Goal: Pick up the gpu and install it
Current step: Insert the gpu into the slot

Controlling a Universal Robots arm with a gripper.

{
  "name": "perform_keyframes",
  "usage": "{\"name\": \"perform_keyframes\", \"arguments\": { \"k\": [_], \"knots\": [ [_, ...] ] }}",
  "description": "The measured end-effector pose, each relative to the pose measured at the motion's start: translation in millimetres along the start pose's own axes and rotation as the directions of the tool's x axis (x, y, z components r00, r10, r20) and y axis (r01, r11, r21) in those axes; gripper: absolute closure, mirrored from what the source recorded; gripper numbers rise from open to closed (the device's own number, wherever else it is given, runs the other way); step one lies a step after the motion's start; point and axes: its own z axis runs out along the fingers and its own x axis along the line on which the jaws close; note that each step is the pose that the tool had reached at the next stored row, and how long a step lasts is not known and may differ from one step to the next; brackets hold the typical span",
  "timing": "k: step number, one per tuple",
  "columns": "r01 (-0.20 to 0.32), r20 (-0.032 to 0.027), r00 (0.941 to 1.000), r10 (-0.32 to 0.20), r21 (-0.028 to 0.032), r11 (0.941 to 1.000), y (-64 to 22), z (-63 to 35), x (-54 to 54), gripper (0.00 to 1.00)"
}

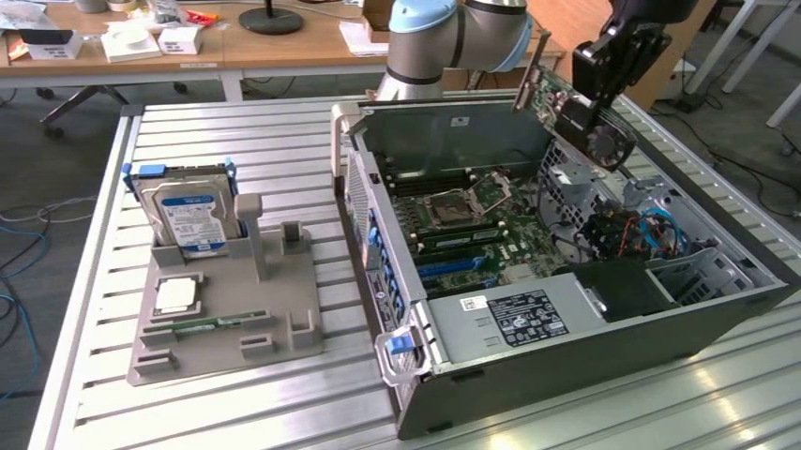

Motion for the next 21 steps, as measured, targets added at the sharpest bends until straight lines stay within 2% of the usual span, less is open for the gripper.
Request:
{"name": "perform_keyframes", "arguments": {
  "k": [4,10,16,21],
  "knots": [
    [0.07,-0.0025,0.9975,-0.07,-0.0005,0.9975,0.0,0.1,0.0,0.74],
    [0.169,-0.0071,0.9856,-0.169,0.0008,0.9856,0.0,0.2,0.0,0.74],
    [0.257,-0.0119,0.9662,-0.257,0.0025,0.9663,0.0,0.4,0.0,0.74],
    [0.33,-0.0162,0.9438,-0.33,0.0038,0.9439,0.0,0.6,0.0,0.74]
  ]
}}
